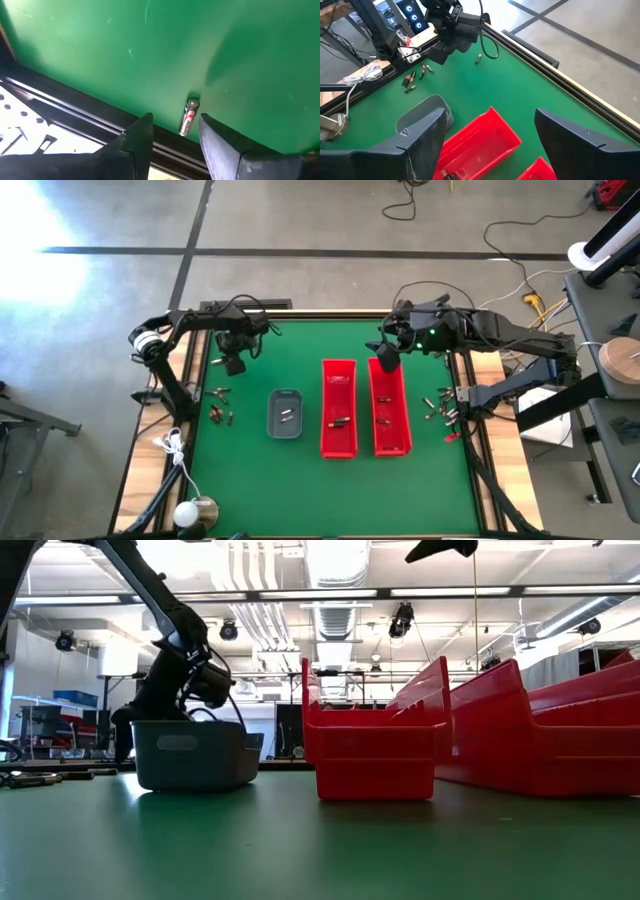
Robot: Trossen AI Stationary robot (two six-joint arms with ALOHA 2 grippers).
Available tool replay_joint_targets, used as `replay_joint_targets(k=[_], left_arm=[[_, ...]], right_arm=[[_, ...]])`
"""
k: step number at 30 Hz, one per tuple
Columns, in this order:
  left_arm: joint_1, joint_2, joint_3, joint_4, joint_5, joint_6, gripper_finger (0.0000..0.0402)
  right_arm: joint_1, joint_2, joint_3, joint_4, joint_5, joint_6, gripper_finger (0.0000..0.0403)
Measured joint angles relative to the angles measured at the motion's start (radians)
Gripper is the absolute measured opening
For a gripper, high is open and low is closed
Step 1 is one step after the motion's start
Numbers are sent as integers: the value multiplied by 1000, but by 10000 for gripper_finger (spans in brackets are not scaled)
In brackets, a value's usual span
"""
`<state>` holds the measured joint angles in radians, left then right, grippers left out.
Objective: Sort batteries
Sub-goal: Put the silver battery into the gray bin
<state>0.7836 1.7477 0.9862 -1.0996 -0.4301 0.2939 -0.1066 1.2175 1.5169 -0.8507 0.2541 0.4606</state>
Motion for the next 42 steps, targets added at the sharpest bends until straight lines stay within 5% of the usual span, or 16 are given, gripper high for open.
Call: replay_joint_targets(k=[19, 27, 30, 42], left_arm=[[11, 24, -133, 95, -17, 83, 129], [11, 21, -134, 82, 38, 132, 17], [12, 16, -123, 76, 47, 144, 17], [-73, -275, 55, -46, 404, 82, 6]], right_arm=[[4, 0, 0, -23, -3, 0, 283], [4, 0, 0, -38, -3, 0, 294], [4, -11, -1, -54, -21, -5, 297], [4, -139, -1, -65, -18, 1, 289]])
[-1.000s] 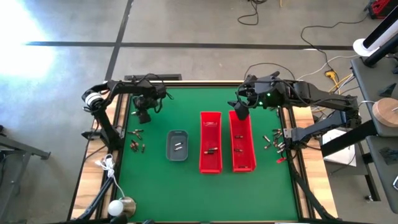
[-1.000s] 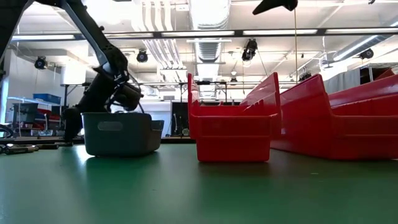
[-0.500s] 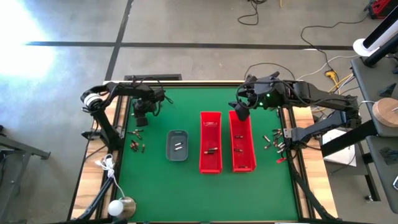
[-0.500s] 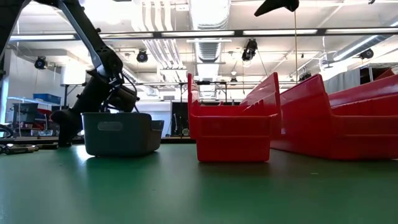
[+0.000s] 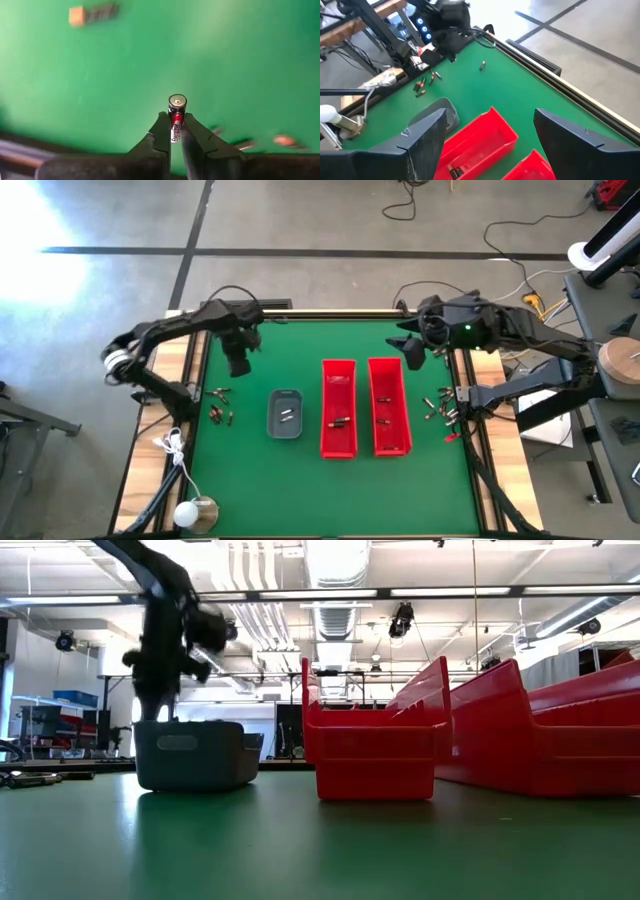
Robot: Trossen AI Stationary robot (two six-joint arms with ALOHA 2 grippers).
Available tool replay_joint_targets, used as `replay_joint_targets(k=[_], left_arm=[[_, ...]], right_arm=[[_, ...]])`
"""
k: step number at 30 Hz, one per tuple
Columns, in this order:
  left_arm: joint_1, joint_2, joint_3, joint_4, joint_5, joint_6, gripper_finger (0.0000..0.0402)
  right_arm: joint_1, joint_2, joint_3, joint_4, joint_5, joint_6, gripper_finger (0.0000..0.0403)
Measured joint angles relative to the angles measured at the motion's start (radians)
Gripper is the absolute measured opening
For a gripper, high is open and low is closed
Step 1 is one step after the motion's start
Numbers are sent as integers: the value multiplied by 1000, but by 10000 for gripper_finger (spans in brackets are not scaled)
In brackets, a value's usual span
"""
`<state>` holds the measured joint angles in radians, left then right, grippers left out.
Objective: Sort batteries
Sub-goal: Put the silver battery into the gray bin
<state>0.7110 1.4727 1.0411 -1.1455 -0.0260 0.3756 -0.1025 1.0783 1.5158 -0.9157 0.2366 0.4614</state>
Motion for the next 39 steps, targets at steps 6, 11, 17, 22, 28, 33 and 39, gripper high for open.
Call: replay_joint_targets(k=[6, 11, 17, 22, 28, 33, 39], left_arm=[[-205, -146, 88, 2, 87, -112, 4], [-455, -156, 165, 75, 94, -263, 4], [-669, -76, 185, 176, 51, -400, 4], [-734, 32, 140, 190, 27, -479, 4], [-737, 148, 97, 256, 39, -528, 4], [-737, 251, 99, 255, 43, -500, 4], [-733, 367, 114, 258, 43, -495, 5]], right_arm=[[-1, 1, 0, 16, 6, -11, 286], [-3, 24, 0, 16, 34, -29, 296], [-2, 32, 0, 16, 44, -40, 308], [0, 24, 0, 10, 23, -44, 310], [2, 10, 0, -6, -46, -48, 299], [26, -9, 0, -43, -54, -8, 292], [69, -18, 0, -85, -54, 19, 300]])
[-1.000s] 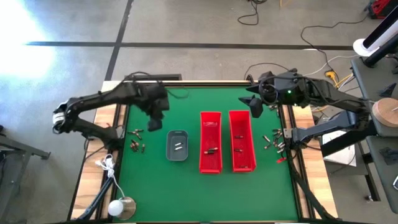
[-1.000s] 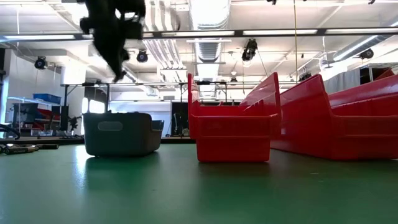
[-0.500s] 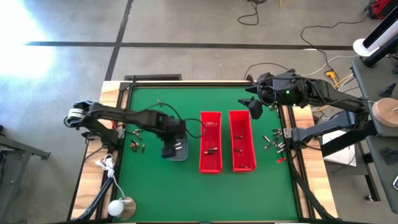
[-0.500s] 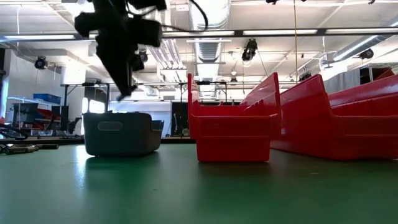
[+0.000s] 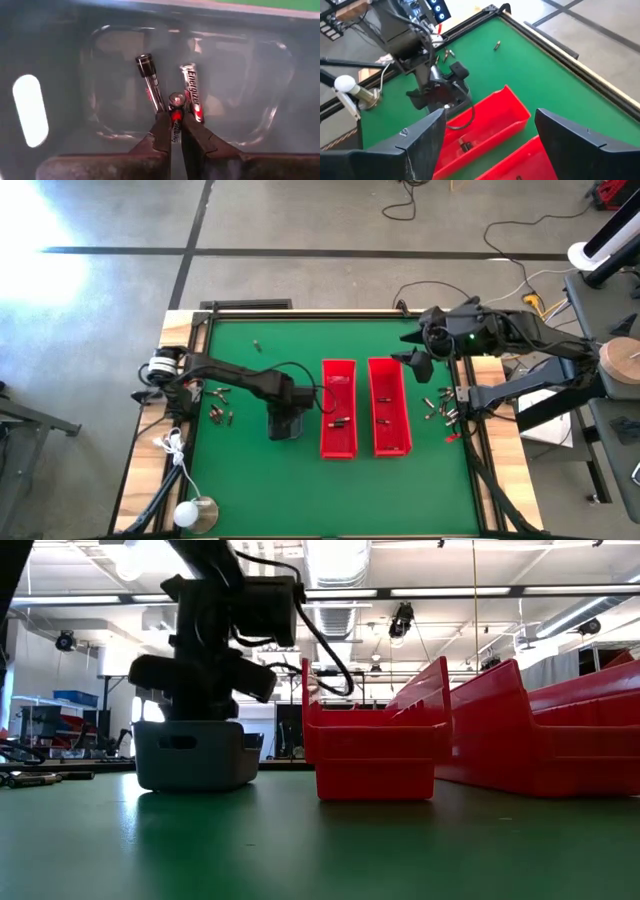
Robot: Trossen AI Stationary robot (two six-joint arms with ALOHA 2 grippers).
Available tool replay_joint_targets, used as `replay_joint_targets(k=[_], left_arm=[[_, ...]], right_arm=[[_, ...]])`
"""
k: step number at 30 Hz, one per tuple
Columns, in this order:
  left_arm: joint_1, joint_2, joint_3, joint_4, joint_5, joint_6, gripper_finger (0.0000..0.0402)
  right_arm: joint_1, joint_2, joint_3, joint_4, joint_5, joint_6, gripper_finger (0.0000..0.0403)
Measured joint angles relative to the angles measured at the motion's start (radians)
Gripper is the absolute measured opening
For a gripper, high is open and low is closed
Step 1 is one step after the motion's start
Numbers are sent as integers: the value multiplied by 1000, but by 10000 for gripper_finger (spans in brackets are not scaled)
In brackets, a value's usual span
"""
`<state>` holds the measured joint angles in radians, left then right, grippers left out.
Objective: Sort batteries
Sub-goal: Put the silver battery into the gray bin, then put the small black battery into the right red bin
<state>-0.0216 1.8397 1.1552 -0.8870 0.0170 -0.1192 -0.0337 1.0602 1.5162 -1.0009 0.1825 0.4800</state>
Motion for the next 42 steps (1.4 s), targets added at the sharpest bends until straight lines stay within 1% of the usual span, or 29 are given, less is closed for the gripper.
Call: replay_joint_targets(k=[5, 8, 11, 14, 16, 19, 22, 25, 30, 33, 35, 38, 40, 42], left_arm=[[-1, 34, 13, 5, 2, -1, 16], [1, 32, 16, 5, 2, 1, 37], [5, 26, 36, -3, 1, 2, 66], [12, 2, 88, -46, -8, -17, 95], [23, -34, 133, -59, -12, -22, 111], [58, -108, 186, -60, -47, -22, 131], [136, -175, 206, -63, -97, -38, 145], [277, -220, 194, -77, -123, -126, 156], [572, -240, 99, -81, -126, -469, 172], [703, -236, 11, 7, -165, -604, 176], [743, -236, -56, 113, -180, -660, 176], [757, -234, -137, 256, -178, -724, 174], [757, -234, -171, 299, -219, -773, 173], [757, -235, -193, 293, -273, -826, 171]], right_arm=[[25, -5, 0, -15, 1, 19, 311], [27, -7, 0, -18, 1, 18, 315], [27, -7, 0, -18, 1, 12, 319], [27, -7, 0, -16, 1, -1, 322], [27, -7, 0, -15, 2, -8, 322], [27, -7, 0, -12, 2, -19, 319], [27, -7, 0, -11, 8, -18, 318], [27, -6, 0, -8, 28, -3, 322], [27, -4, 0, -4, 50, 30, 324], [27, 1, 1, 10, 57, 44, 320], [27, 5, 1, 28, 58, 39, 316], [27, 13, 1, 53, 58, 33, 312], [27, 17, 1, 48, 58, 33, 310], [27, 23, 1, 50, 58, 34, 308]])
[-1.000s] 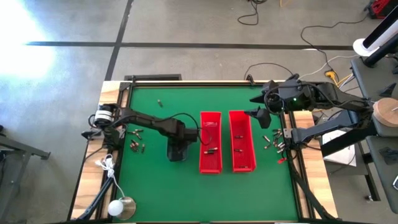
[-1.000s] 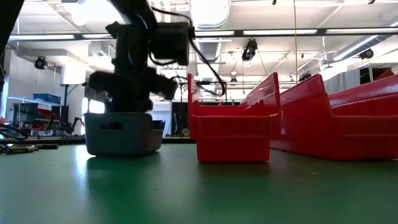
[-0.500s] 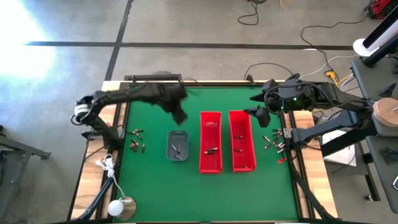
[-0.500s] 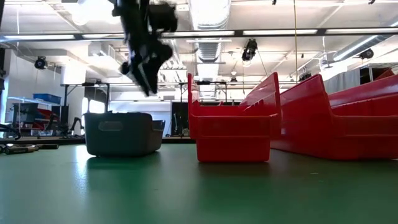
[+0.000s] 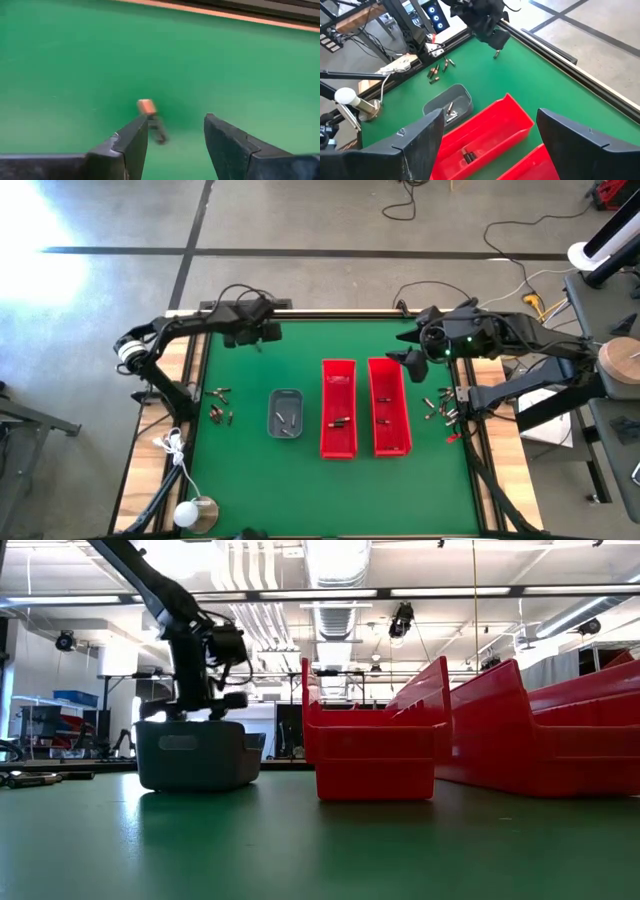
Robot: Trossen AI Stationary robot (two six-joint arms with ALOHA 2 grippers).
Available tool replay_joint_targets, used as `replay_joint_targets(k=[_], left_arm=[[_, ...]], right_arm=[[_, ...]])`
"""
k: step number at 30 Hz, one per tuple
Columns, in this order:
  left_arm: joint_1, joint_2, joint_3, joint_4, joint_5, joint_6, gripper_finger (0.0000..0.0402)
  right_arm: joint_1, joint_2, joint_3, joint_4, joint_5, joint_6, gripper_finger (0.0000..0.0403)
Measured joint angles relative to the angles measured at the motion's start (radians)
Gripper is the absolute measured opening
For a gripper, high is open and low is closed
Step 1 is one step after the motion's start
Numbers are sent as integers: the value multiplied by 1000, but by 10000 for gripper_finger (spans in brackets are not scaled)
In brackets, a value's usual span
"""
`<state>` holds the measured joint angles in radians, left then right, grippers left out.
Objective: Sort batteries
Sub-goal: Put the small black battery into the right red bin
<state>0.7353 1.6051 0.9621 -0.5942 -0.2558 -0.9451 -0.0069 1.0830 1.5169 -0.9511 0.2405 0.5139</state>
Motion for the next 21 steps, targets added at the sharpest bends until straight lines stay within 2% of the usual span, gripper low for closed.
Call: replay_joint_targets(k=[5, 15, 18, 21], left_arm=[[13, 9, -40, 14, -23, -63, 168], [14, 141, -13, 42, -6, -83, 166], [10, 176, -1, 36, 2, -66, 151], [-1, 191, 4, 36, -1, -65, 115]], right_arm=[[0, 1, 0, 0, 4, 0, 314], [0, 0, 0, -2, 23, -14, 324], [0, 0, 0, -4, 23, -14, 318], [0, -1, 0, -13, 23, -15, 313]])
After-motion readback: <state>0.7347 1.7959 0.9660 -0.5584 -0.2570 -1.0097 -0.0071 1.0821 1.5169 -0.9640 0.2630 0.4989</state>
